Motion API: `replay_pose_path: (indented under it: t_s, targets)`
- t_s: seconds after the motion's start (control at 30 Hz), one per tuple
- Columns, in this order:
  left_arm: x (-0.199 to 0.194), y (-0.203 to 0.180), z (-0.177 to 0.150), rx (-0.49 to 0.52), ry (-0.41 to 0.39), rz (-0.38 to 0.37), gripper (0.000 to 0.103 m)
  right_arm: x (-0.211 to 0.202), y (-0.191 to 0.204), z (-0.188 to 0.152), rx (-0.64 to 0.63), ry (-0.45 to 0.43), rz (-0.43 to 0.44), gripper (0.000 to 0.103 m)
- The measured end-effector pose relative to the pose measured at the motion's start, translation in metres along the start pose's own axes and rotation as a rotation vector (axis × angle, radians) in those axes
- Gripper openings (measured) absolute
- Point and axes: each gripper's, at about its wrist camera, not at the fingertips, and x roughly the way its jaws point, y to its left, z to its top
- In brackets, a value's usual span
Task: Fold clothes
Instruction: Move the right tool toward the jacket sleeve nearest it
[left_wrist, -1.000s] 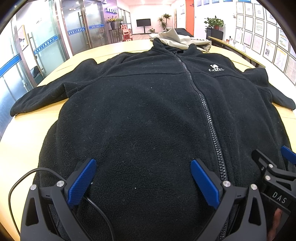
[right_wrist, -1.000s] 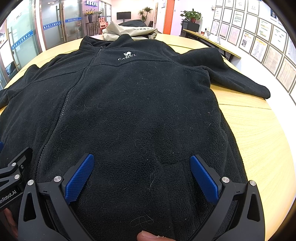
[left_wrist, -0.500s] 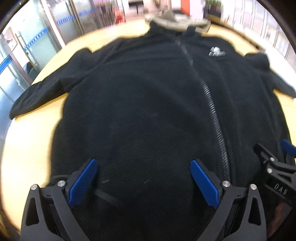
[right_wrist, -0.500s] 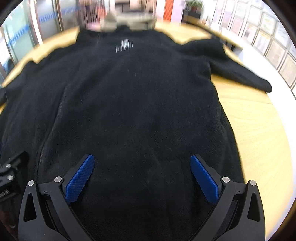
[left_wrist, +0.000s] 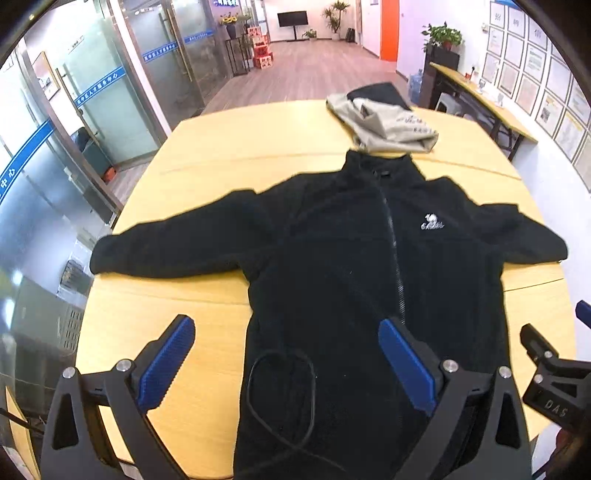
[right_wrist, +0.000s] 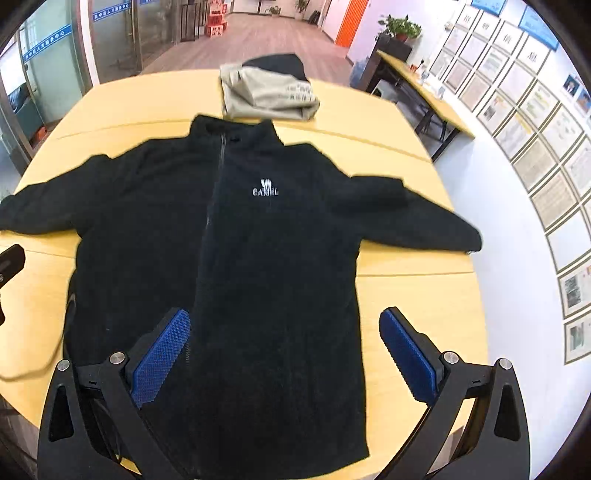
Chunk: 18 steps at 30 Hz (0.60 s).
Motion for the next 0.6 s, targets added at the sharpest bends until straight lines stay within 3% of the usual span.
replay_pose_path:
  t_s: [0.23,0.6]
  targets:
    - [-0.013,0.001,0.003,0.014,-0.005,-0.018,0.102,-0.022,0.016,0.004,-0.011,0.006,-0.052,0.103]
    - [-0.014,-0.025,-0.001,0.009,0.024,-0.017,0.102,-0.027,-0.011,-0.001,0.048,-0.014,-0.068,0.103]
